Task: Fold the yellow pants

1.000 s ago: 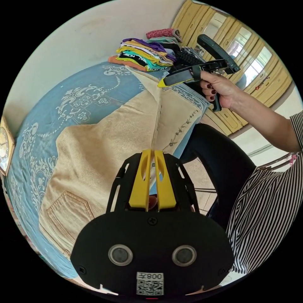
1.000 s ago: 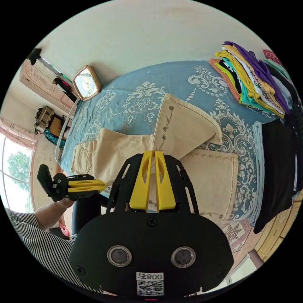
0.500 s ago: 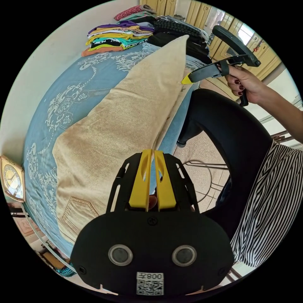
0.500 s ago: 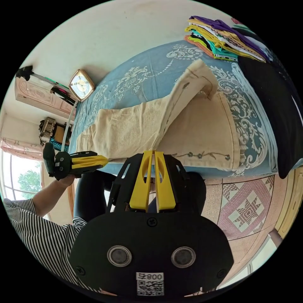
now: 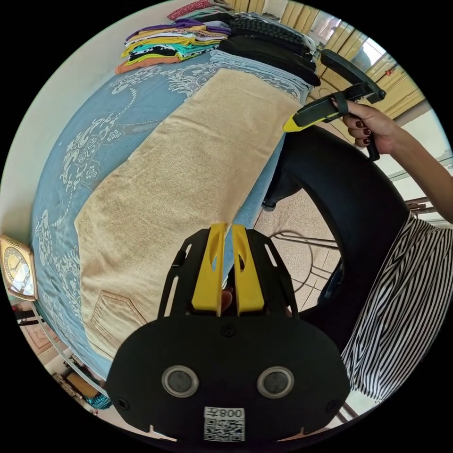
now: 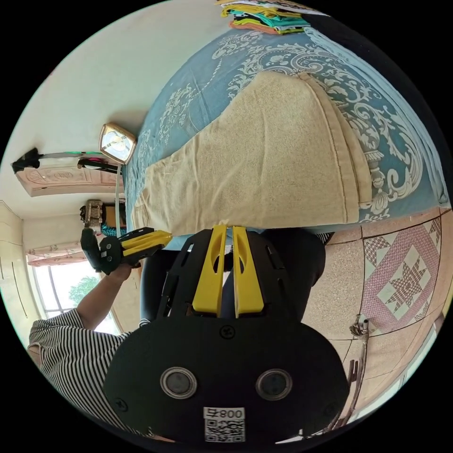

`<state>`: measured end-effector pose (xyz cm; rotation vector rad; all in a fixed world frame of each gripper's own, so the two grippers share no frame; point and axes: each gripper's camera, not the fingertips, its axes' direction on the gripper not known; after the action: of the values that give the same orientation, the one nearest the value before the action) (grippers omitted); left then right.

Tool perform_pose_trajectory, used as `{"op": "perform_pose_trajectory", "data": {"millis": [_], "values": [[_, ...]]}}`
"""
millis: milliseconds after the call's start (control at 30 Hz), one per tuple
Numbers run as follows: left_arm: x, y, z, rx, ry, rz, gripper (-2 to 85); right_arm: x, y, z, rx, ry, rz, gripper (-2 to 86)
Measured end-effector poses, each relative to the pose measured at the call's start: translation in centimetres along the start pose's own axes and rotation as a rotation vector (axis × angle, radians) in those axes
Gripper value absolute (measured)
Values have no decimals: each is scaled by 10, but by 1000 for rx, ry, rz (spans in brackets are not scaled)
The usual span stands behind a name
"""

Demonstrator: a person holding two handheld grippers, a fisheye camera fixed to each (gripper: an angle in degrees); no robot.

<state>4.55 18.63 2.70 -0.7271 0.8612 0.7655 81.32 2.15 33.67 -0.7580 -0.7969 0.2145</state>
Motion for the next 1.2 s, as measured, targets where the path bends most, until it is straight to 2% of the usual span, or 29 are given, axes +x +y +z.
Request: {"op": "perform_pose_trajectory", "data": {"millis": [167, 367, 700, 867, 1200], "values": [[-19, -26, -16, 149, 127, -55, 70, 70, 25, -33, 98, -93, 104, 59], [-47, -129, -10, 243, 239, -4, 92, 150, 52, -62, 260, -178, 250, 69], [-84, -301, 40, 150, 345, 23, 95, 218, 66, -60, 328, -347, 329, 66], [-87, -333, 67, 40, 361, 45, 55, 236, 70, -57, 318, -361, 332, 46], [-99, -339, 39, 169, 325, 98, 10, 230, 78, -81, 392, -353, 209, 23]]}}
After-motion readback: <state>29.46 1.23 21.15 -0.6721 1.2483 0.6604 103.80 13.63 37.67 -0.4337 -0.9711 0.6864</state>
